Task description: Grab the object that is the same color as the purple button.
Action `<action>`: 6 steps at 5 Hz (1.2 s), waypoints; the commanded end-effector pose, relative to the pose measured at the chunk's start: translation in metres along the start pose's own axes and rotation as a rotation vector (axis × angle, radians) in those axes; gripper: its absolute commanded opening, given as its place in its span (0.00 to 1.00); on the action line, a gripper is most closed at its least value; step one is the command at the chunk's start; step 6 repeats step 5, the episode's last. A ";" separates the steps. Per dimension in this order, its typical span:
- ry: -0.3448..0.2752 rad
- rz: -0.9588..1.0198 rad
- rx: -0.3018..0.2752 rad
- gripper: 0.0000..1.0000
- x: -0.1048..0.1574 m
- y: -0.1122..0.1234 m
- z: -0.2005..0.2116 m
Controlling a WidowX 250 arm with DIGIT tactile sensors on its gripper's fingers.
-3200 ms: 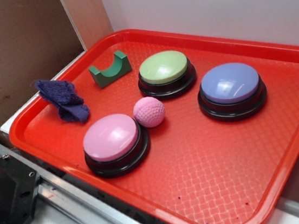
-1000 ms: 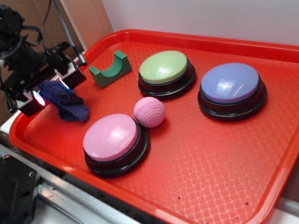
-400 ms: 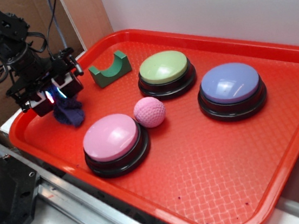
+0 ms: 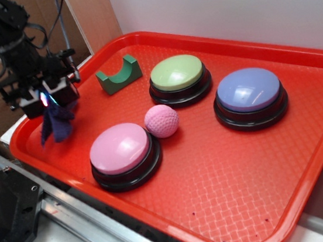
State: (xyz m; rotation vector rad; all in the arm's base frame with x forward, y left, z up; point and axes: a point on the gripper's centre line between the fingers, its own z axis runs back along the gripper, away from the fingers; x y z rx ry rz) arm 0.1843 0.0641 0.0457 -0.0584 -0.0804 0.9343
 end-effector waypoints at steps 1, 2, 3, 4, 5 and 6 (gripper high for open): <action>0.053 -0.424 -0.051 0.00 -0.052 -0.047 0.083; 0.076 -0.599 -0.035 0.00 -0.080 -0.065 0.105; 0.050 -0.650 -0.033 0.00 -0.091 -0.074 0.117; 0.044 -0.658 -0.054 0.00 -0.093 -0.076 0.119; 0.044 -0.653 -0.065 0.00 -0.092 -0.077 0.108; 0.044 -0.653 -0.065 0.00 -0.092 -0.077 0.108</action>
